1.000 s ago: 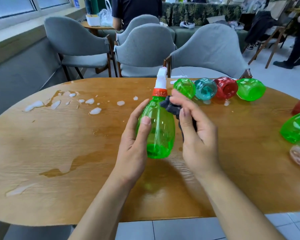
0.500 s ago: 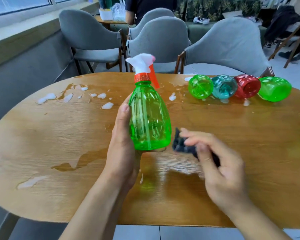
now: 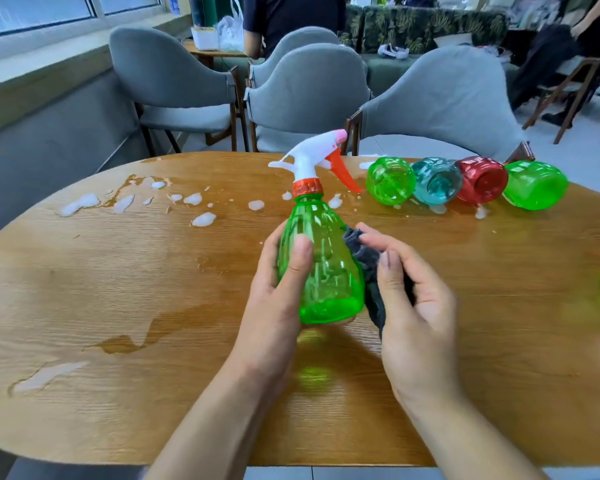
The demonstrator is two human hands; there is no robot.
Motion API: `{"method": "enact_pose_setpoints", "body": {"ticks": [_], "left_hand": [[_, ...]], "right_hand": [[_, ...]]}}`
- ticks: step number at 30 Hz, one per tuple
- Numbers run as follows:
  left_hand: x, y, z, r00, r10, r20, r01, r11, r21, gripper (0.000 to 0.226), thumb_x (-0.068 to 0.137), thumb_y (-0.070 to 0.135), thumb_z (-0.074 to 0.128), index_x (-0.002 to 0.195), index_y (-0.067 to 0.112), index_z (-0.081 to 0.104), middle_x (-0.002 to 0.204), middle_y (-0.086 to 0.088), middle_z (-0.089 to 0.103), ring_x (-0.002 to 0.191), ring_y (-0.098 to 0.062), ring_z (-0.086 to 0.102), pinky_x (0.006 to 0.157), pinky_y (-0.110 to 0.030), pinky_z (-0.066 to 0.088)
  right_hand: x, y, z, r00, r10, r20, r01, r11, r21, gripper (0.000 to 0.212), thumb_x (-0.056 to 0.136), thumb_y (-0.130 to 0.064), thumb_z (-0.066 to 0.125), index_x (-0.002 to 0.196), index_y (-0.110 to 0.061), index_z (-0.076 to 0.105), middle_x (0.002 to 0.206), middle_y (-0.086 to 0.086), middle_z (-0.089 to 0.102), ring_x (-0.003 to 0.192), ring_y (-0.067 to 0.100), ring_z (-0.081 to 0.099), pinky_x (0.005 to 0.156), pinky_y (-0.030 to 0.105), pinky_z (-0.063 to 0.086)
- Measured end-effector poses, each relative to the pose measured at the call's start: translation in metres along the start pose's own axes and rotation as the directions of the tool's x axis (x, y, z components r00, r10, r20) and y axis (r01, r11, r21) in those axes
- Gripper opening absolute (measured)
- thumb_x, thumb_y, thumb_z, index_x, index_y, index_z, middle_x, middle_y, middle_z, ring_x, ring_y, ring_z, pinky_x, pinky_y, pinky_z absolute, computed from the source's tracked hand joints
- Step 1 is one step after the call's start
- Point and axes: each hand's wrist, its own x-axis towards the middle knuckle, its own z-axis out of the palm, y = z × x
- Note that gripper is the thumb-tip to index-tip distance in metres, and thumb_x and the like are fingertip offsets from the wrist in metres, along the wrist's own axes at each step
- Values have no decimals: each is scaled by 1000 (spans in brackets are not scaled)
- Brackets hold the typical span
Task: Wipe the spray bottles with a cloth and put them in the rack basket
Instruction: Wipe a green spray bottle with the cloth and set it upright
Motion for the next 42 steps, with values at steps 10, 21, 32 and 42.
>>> {"method": "enact_pose_setpoints", "body": {"ticks": [10,21,32,42], "left_hand": [[-3,-8,4,989,139,58,-147,973,180,37,105,42,54,142,37,60,135,23,70,130,4,62,101,-15,50],[6,7,-26,996,-14,-93,4,994,-112,61,99,60,63,144,19,62,123,-20,71,104,-37,69,85,-47,60],[-2,-5,-14,985,149,89,-166,960,224,45,102,41,50,144,32,62,143,11,68,137,-9,61,108,-27,50],[8,8,-33,992,31,-124,-32,999,-7,43,104,52,55,139,31,65,130,-20,72,111,-37,72,94,-53,59]], "right_hand": [[30,-20,-2,904,-338,261,410,856,-314,27,108,-6,49,124,-4,71,140,6,67,142,18,55,118,43,44],[-16,-10,-1,688,-339,642,570,800,-188,23,106,-6,55,110,-4,78,132,2,71,142,17,55,118,41,44],[26,-15,2,926,-281,253,340,911,-234,27,108,-5,50,121,-6,73,141,-1,67,145,16,52,119,46,43],[-19,1,3,711,-305,633,527,828,-193,25,107,-10,53,111,-6,78,136,-1,69,146,18,50,120,41,42]]}}
